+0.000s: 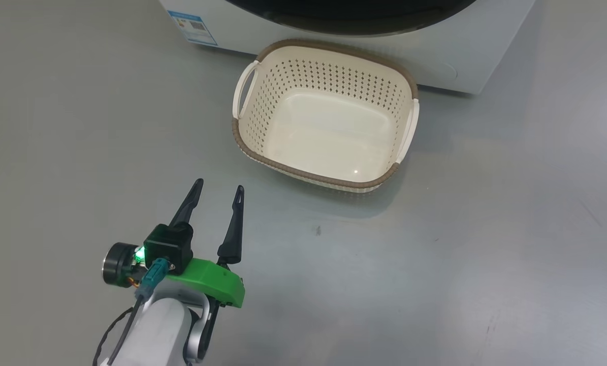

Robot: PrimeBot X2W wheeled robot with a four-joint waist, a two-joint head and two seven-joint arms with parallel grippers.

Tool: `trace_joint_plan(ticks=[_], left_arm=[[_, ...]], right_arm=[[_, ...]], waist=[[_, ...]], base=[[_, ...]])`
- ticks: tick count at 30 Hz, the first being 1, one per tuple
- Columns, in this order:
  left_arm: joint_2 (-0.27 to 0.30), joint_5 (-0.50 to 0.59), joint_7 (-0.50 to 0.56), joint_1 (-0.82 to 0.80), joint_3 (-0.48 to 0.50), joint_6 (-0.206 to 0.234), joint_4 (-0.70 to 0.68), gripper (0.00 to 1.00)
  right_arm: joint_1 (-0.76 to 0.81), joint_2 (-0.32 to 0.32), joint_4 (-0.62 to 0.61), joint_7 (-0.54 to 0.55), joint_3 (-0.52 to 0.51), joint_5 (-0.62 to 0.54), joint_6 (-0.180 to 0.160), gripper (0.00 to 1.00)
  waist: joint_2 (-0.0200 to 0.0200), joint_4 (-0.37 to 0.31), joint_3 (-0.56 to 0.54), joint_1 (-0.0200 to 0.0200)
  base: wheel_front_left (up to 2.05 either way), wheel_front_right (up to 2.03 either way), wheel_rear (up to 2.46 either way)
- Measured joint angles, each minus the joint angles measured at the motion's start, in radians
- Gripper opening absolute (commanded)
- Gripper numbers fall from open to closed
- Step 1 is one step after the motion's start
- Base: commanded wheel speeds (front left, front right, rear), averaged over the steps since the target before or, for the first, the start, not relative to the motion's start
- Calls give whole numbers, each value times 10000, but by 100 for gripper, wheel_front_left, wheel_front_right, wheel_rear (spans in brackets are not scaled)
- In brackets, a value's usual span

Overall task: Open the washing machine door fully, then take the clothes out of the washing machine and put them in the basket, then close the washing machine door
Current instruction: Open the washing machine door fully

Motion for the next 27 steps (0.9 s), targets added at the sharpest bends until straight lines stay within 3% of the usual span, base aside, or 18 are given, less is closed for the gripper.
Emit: trace_joint_plan(ticks=[10, 27], left_arm=[[-23, -228, 0, -268, -420, 29, -13, 100], [-54, -226, 0, -519, -627, 59, -364, 100]], right_arm=[[-1326, -94, 727, 832, 144, 299, -38, 0], [-2710, 692, 2615, 1615, -564, 1825, -38, 0]], waist=[[0, 508, 589, 0], [0, 1102, 929, 0]], base=[[0, 0, 0], [0, 0, 0]])
